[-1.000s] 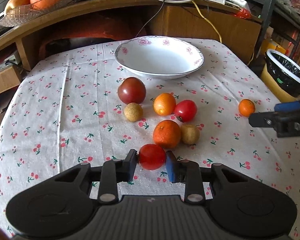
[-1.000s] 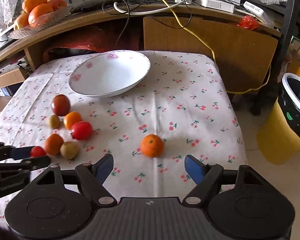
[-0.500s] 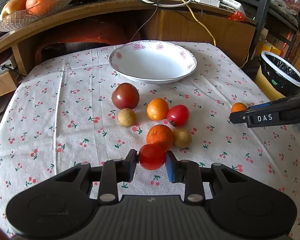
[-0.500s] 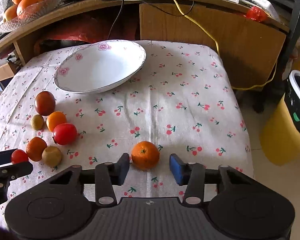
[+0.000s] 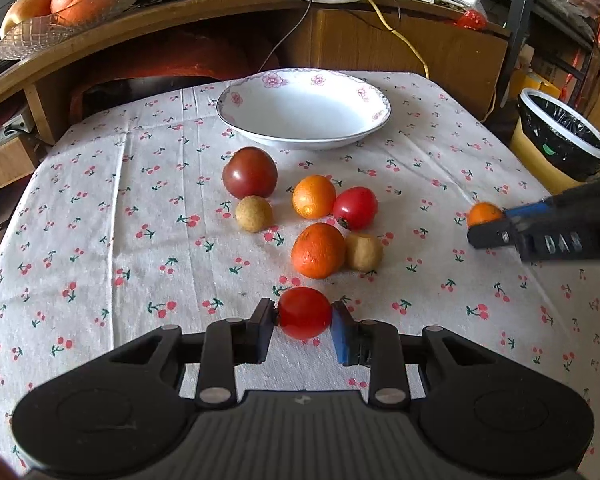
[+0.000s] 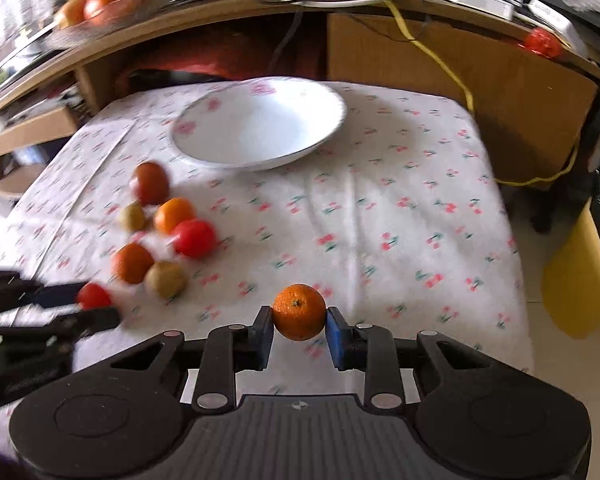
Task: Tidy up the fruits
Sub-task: 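Carry the red tomato and the mandarin over the white bowl with both grippers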
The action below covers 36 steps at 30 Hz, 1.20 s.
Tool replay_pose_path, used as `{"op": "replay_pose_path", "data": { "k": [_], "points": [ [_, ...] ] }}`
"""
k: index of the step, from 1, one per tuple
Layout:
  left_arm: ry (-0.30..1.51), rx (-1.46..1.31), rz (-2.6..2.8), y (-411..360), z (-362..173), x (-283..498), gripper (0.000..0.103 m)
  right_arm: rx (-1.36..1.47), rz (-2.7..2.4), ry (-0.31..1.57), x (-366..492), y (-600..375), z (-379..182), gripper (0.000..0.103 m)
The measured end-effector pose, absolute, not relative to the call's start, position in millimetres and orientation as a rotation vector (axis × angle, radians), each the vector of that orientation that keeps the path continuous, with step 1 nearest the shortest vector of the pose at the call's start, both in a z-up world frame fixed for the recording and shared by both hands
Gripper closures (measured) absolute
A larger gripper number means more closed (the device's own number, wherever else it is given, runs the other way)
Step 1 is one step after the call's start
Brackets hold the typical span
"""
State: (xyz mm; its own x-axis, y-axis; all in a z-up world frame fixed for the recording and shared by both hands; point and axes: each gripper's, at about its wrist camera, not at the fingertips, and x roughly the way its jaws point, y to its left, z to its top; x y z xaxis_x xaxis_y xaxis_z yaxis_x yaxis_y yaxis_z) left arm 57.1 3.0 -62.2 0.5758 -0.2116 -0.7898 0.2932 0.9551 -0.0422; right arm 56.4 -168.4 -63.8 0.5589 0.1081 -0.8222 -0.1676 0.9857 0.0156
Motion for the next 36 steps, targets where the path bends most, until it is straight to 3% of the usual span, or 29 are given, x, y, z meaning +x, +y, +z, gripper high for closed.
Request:
{"op": "replay_pose_path", "data": {
  "k": [13,23,36],
  "points": [
    [0.877,0.120,-0.290,2,-64,49,0.063,-0.149,0.244,0.978,41,-149,-75,0.075],
    [0.881,0.109,-0.249,0,-64,48,0.059,-0.143,0.260,0.992,41,-154,-74,0.078],
    [0.956,0.116,-0.278,-12,-47,57,0.064,-0.083,0.285,0.989,47,-148,-56,0.080]
  ]
}}
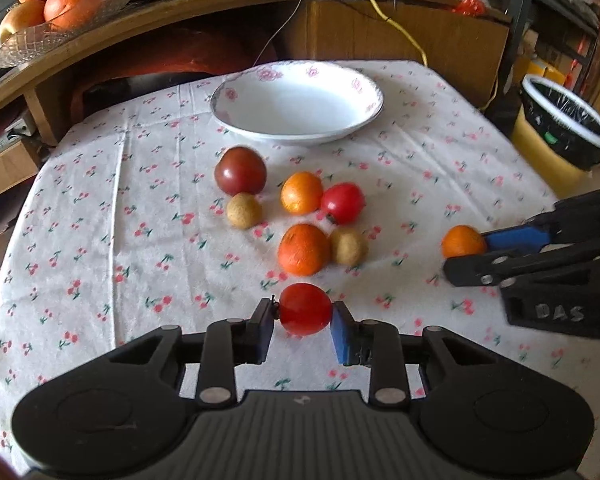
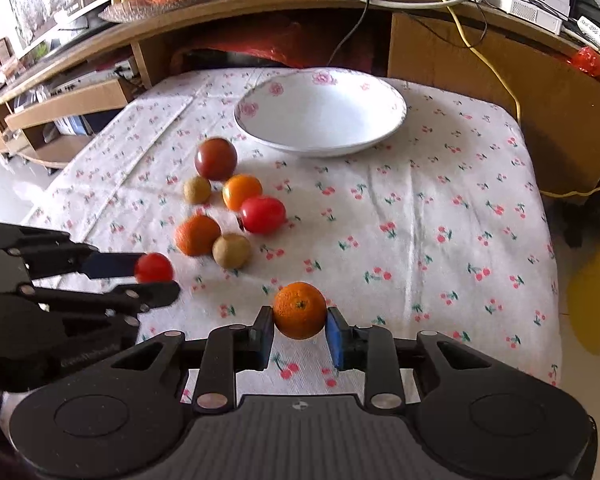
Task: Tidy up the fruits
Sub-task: 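Carry the red tomato and the mandarin over the white bowl with both grippers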
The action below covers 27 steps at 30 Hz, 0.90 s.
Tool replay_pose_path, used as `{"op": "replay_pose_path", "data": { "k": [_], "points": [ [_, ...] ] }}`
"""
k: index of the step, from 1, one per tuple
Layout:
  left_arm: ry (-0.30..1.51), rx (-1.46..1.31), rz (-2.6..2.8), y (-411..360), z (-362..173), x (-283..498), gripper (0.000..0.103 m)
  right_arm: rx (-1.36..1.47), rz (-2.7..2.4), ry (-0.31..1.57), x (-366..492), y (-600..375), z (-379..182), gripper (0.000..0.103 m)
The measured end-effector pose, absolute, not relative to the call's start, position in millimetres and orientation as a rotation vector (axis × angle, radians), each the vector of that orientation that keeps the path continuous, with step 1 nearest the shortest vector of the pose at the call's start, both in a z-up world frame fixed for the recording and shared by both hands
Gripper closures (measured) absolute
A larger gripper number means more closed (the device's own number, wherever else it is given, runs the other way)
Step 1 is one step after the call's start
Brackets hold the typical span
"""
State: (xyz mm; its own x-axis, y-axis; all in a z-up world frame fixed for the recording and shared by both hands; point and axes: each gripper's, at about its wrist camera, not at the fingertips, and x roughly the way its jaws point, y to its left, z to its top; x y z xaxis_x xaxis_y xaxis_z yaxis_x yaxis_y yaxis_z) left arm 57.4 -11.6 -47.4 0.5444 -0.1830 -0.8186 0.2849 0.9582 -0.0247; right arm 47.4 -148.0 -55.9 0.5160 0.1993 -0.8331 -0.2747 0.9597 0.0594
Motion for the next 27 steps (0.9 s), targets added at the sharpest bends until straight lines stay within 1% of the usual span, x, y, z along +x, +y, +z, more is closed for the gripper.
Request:
{"op": "replay_pose_path", "data": {
  "k": [6,13,27],
  "points": [
    [0.924,0.086,-0.309,-16,-29,79,0.064,-0.027,0.293,0.963,64,-147,-41,0.080],
    [0.905,0.081,-0.303,-18,-20,118,0.064,-0.016,0.275,0.941,98,-142,-31,0.080],
    [0.898,0.075,-0.261,-14,-26,175,0.065,-0.021,0.268,0.915,154,-140,-36,0.079]
  ]
}}
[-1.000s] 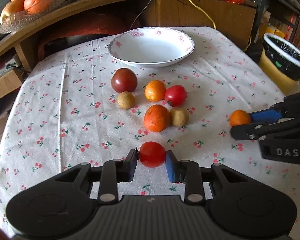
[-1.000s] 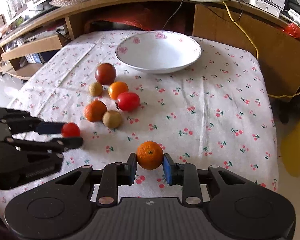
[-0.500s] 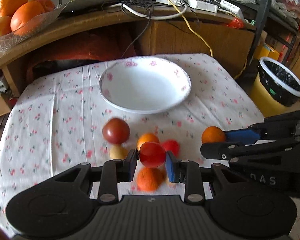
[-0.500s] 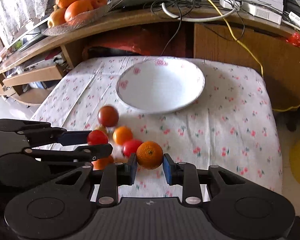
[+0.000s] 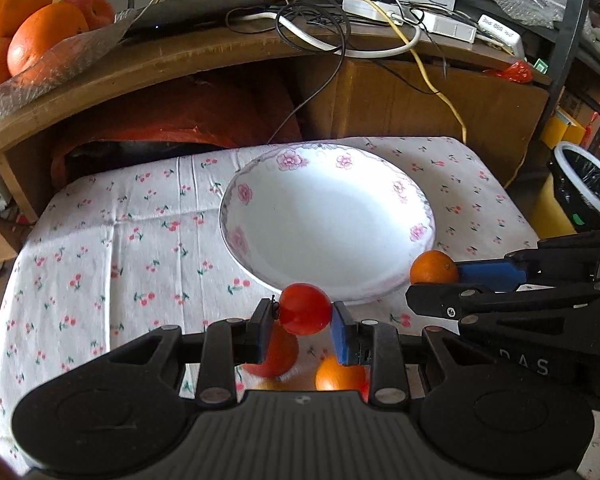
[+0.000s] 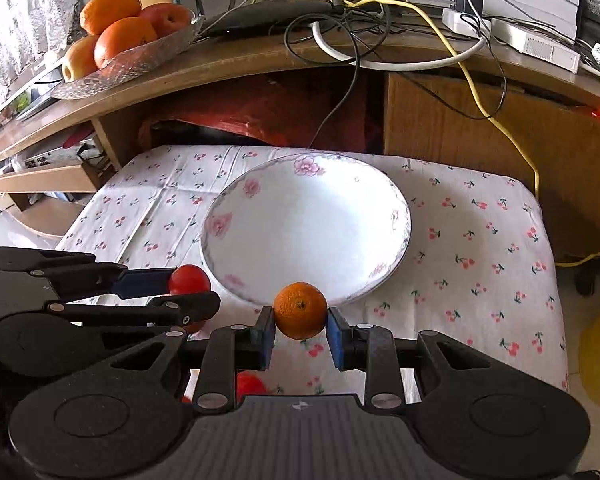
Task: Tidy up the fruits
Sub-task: 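Carry the red tomato and the mandarin over the white bowl with both grippers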
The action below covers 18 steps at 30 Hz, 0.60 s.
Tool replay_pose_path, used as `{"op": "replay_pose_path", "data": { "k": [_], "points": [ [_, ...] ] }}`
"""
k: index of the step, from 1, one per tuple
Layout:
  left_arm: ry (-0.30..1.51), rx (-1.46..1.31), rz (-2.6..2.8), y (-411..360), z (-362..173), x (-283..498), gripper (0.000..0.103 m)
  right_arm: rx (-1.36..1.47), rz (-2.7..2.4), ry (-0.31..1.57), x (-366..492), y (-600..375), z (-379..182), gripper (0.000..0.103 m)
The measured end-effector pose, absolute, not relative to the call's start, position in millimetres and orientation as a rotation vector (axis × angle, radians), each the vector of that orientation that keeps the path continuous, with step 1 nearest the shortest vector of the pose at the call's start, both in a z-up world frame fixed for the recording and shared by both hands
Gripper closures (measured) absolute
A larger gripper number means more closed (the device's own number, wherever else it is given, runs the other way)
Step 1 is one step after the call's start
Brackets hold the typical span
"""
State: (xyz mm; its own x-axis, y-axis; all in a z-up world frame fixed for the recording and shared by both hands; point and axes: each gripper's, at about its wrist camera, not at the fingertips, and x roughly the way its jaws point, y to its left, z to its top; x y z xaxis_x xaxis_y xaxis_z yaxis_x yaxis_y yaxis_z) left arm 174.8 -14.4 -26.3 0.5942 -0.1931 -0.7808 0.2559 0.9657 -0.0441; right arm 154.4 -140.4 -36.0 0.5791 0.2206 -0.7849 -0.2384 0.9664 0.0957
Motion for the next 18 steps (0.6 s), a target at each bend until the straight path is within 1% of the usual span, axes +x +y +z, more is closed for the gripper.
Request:
{"op": "replay_pose_path", "data": {
  "k": [18],
  "points": [
    [0.884,0.116,-0.246,-25,-38,201,0.066,-0.029,0.279,0.910,182,-147,-49,0.077]
  ]
}}
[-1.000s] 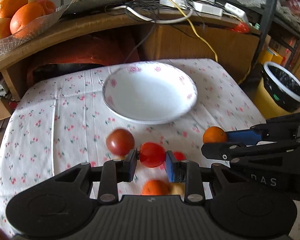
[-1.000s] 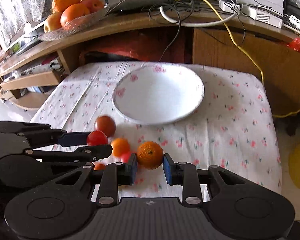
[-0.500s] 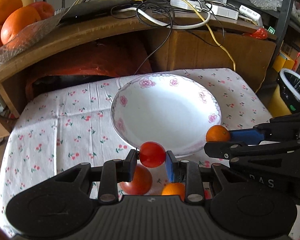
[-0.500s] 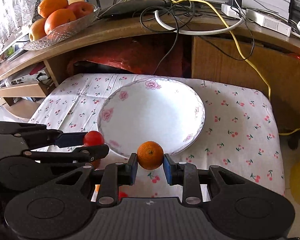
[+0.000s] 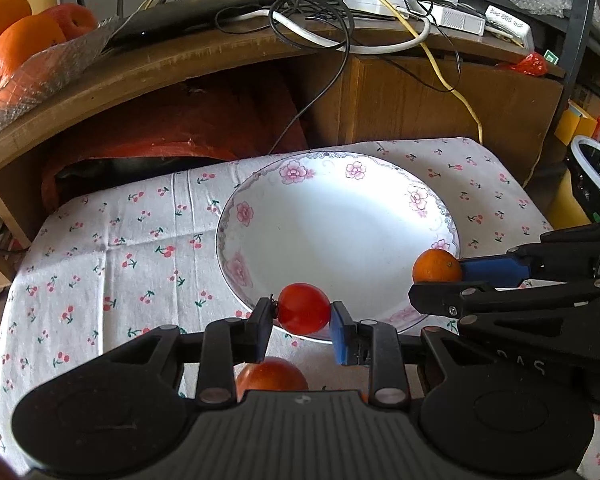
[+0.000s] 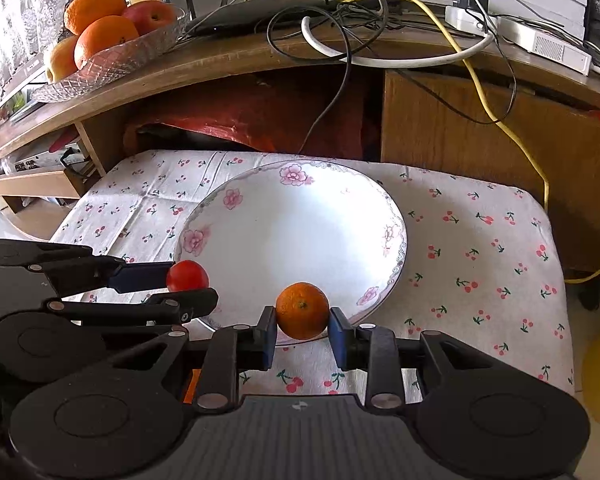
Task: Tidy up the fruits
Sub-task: 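Carry the red tomato and the mandarin over the white bowl with both grippers, then open the right gripper to drop the mandarin in the bowl while the left releases the tomato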
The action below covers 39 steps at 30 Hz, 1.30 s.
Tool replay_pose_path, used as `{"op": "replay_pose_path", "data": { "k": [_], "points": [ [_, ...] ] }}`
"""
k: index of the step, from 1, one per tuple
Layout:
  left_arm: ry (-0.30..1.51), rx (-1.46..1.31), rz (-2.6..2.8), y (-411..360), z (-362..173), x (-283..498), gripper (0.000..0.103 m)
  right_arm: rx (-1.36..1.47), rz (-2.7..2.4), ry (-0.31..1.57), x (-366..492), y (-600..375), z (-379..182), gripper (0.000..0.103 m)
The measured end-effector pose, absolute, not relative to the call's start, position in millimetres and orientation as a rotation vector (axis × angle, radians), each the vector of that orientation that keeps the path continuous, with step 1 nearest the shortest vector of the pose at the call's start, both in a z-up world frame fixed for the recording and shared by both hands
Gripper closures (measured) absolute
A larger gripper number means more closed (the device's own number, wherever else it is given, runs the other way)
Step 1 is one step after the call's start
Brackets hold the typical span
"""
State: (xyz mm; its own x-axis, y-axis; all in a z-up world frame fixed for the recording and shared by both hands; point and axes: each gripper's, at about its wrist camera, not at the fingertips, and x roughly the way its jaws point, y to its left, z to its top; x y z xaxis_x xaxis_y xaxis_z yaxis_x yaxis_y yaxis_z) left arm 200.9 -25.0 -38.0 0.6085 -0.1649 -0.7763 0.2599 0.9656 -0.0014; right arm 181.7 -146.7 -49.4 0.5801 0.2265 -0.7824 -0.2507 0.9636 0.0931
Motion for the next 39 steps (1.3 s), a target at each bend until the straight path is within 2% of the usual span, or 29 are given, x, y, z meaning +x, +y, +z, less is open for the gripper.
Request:
{"op": "replay_pose_path", "data": {
  "k": [39],
  "points": [
    [0.859,0.090,-0.246,-21,-30,198,0.059,-0.021,0.270,0.863,175,-154,-40,0.068]
  ]
}}
